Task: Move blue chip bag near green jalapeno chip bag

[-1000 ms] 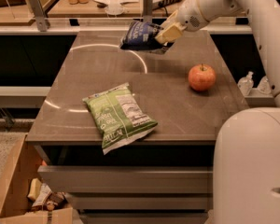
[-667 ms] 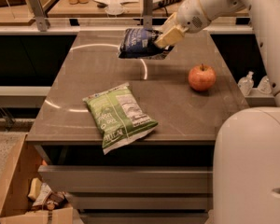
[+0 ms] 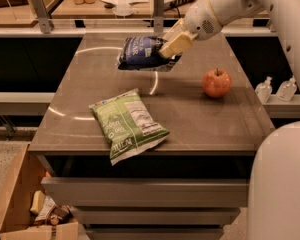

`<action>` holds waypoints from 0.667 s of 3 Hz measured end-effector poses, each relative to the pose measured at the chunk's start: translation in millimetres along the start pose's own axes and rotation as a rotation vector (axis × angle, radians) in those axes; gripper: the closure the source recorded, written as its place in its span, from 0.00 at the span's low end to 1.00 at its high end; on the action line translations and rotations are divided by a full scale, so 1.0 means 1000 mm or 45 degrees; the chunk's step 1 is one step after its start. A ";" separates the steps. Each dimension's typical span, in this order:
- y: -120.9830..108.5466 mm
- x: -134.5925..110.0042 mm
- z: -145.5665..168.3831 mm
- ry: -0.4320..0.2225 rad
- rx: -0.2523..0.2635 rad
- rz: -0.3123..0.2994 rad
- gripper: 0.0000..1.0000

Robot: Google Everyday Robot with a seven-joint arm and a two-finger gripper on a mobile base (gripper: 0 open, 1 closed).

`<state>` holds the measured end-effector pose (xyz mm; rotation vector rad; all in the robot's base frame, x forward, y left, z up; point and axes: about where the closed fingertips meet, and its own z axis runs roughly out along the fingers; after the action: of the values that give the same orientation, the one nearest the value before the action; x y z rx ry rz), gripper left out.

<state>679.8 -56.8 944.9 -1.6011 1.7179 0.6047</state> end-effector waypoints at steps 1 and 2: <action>0.021 0.000 0.010 0.011 -0.062 0.048 0.61; 0.038 0.000 0.017 0.008 -0.125 0.084 0.38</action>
Offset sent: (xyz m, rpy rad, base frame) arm -0.0566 0.0193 -0.0196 0.0117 0.1805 0.0545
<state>645.7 -39.7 929.6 -1.6202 1.7758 0.7275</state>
